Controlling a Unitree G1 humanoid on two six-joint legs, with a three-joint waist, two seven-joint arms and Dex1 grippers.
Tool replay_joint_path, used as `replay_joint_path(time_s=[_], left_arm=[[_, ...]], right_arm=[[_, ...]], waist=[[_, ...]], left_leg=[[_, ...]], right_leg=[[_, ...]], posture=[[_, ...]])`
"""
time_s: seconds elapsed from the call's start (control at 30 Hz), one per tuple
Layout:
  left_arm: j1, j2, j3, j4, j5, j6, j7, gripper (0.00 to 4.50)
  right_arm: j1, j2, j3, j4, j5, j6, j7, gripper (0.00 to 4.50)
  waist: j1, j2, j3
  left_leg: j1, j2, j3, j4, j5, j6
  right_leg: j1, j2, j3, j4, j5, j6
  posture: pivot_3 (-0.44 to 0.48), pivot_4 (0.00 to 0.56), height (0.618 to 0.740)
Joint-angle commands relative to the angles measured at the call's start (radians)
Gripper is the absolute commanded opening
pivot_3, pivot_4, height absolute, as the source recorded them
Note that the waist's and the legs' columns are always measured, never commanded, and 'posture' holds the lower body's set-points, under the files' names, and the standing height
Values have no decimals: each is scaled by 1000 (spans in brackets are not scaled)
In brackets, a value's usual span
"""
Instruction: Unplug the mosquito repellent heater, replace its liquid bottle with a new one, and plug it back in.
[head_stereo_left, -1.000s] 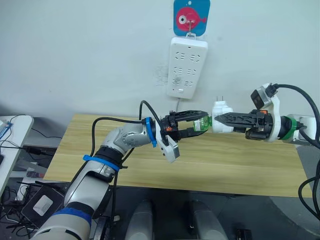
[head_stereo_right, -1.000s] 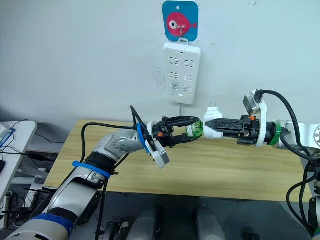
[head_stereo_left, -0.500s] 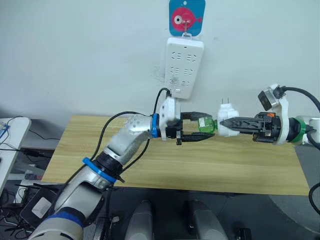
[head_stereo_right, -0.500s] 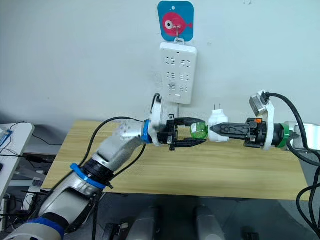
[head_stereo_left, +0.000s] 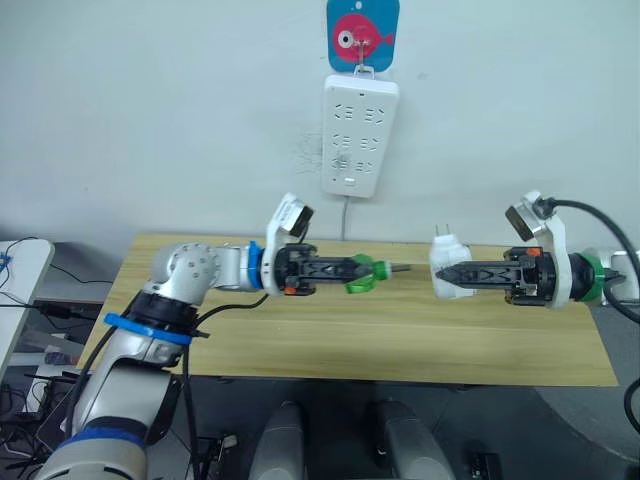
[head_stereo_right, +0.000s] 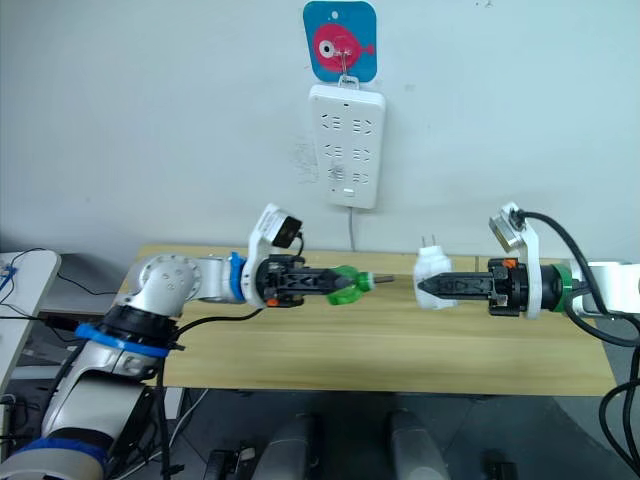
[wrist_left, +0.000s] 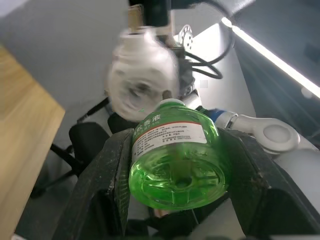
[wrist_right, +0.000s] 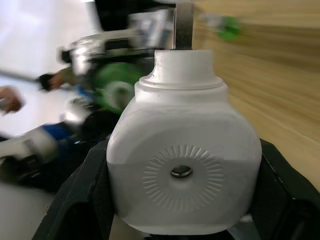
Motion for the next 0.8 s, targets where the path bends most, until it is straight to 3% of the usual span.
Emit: replay_joint_path(time_s=[0.03,0.17,0.3,0.63,0.8], left_arm=[[35,21,44,-25,91,-58,-34,2269],[50,-4,96,-28,126,-64,-18,2269],[99,-10,102,-117,156,-74,-23,2269],[152,7,155,-199,164,-39,-15,2269],[167,9,172,-232,151,-15,-6,2269]], right_arm=[[70,-25,34,-22,-321,-115,-63,2993],[134,-31,132,76,-669,-235,-96,2993],[105,24,168,228,-865,-287,-99,2993],[16,125,203,514,-1156,-346,33,2993],[0,138,211,559,-1247,-379,116,2993]], waist=[[5,0,0],[17,0,0],[17,0,0],[21,1,2],[23,0,4]], left_leg=[[0,0,0,0,0,0],[0,-1,3,0,1,-1],[0,-1,8,0,1,-1],[1,0,10,-1,1,-1],[1,-1,10,-1,1,-1]], right_leg=[[0,0,0,0,0,0],[0,-1,1,0,0,1],[-1,-2,2,0,0,0],[-1,-1,3,1,0,0],[-1,-2,3,0,0,0]], posture=[[-33,242,740],[2,251,740],[35,264,740],[84,286,740],[93,290,740]])
